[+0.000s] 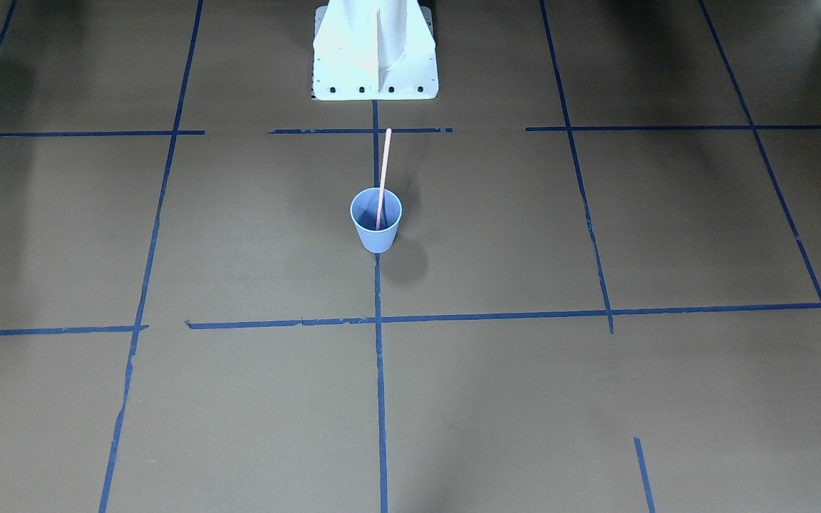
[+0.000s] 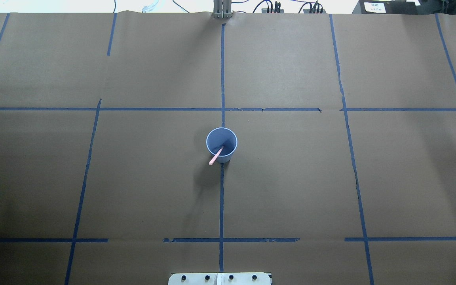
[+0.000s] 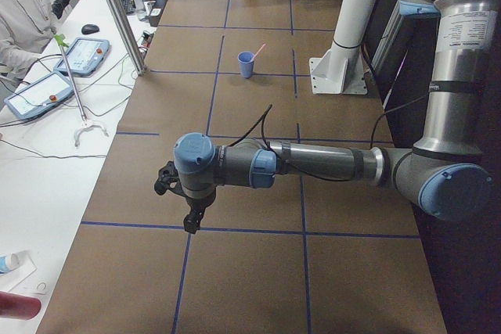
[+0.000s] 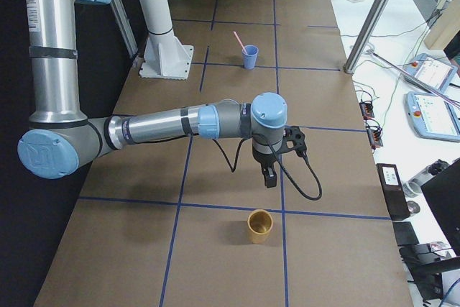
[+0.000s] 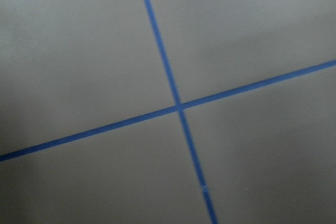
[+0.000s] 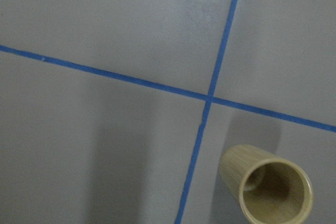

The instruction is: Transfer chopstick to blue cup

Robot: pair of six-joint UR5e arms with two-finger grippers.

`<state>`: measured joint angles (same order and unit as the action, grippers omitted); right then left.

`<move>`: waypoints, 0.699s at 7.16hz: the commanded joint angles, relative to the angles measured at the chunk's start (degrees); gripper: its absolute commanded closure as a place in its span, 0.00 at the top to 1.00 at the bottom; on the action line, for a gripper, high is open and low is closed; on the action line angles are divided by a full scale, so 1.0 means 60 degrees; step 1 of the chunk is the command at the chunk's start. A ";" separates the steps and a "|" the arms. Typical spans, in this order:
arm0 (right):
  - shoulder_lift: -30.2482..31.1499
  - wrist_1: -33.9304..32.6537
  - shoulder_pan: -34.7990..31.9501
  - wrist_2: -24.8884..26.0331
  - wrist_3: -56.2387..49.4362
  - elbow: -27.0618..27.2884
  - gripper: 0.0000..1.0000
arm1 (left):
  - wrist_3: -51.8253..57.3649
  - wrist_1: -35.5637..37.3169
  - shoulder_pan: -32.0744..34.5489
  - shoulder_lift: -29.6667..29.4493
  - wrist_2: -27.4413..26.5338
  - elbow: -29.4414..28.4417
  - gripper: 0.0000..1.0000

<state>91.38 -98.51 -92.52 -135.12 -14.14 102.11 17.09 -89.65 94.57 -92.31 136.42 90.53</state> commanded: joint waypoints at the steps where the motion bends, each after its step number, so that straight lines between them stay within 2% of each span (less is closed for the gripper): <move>1: 0.0516 -0.0266 -0.0341 0.0049 -0.0896 -0.0130 0.99 | -0.0384 0.0570 0.0132 -0.0201 0.0057 -0.0060 1.00; 5: 0.0780 -0.0251 -0.0327 0.0019 -0.0793 0.0017 0.99 | -0.1018 0.0425 0.0059 -0.0113 -0.0016 0.0217 1.00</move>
<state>95.67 -100.03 -94.54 -135.01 -19.02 102.14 11.23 -87.00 94.98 -93.04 136.65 91.10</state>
